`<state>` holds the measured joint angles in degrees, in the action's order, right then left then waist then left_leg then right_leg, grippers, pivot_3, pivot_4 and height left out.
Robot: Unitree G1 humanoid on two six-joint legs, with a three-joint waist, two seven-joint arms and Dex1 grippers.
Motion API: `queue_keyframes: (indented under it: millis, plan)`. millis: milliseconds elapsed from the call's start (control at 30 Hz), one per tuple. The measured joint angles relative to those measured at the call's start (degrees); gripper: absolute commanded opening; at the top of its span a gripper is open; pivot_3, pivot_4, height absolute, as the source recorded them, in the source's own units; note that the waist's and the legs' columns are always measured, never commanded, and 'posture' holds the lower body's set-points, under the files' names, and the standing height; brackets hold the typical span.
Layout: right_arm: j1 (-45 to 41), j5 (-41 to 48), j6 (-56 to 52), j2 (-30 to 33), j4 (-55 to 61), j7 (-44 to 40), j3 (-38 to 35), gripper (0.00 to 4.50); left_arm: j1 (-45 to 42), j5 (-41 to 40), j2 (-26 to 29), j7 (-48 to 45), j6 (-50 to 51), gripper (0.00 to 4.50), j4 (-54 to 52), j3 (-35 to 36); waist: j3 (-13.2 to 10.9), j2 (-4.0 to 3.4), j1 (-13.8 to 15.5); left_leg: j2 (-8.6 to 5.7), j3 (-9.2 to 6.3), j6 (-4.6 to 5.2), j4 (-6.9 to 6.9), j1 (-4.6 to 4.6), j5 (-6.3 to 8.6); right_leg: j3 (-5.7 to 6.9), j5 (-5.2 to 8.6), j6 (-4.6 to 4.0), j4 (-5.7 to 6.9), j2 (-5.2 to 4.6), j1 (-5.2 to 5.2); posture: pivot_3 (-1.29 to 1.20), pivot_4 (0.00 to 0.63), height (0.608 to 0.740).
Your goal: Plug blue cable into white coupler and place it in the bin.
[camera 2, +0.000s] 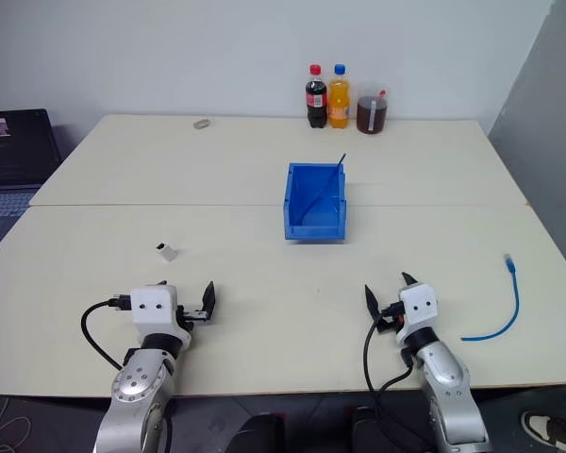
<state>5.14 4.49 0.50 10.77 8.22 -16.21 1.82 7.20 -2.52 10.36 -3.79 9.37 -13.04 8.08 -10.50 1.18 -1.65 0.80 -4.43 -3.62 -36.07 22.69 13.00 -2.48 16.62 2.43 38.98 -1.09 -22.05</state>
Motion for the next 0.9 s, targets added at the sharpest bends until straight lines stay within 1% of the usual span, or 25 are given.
queue_keyframes:
  millis: [400, 733, 900]
  plan:
    - [0.37, 0.00, 0.00, 0.00, 0.00, 0.01, 0.00, 4.48, 0.69, 0.13, 0.02, -1.01, -0.13, 4.50, 0.00, -0.93, 0.00, 0.00, 0.00, 0.00, 0.00, 0.00, 0.00, 0.00, 0.00, 0.00, 0.00, 0.00, 0.00, 0.00, 0.00, 0.00, 0.150, 0.740]
    - [0.43, 0.02, 0.00, -0.02, 0.00, 0.00, 0.03, 4.48, 1.92, -3.98, 0.68, -5.82, -1.74, 4.50, -0.21, -0.08, 0.00, 0.00, 0.00, 0.01, 0.00, 0.00, 0.00, 0.00, 0.00, 0.00, 0.02, 0.01, 0.00, 0.00, 0.00, 0.00, 0.150, 0.740]
    - [0.43, 0.01, 0.00, -0.03, 0.00, 0.01, 0.03, 4.48, 3.19, -6.48, 1.55, -9.80, -2.09, 4.50, -0.89, -0.03, 0.00, 0.00, 0.00, 0.01, 0.01, 0.00, 0.00, 0.00, 0.00, 0.00, 0.02, 0.00, -0.01, 0.00, 0.00, 0.00, 0.150, 0.740]
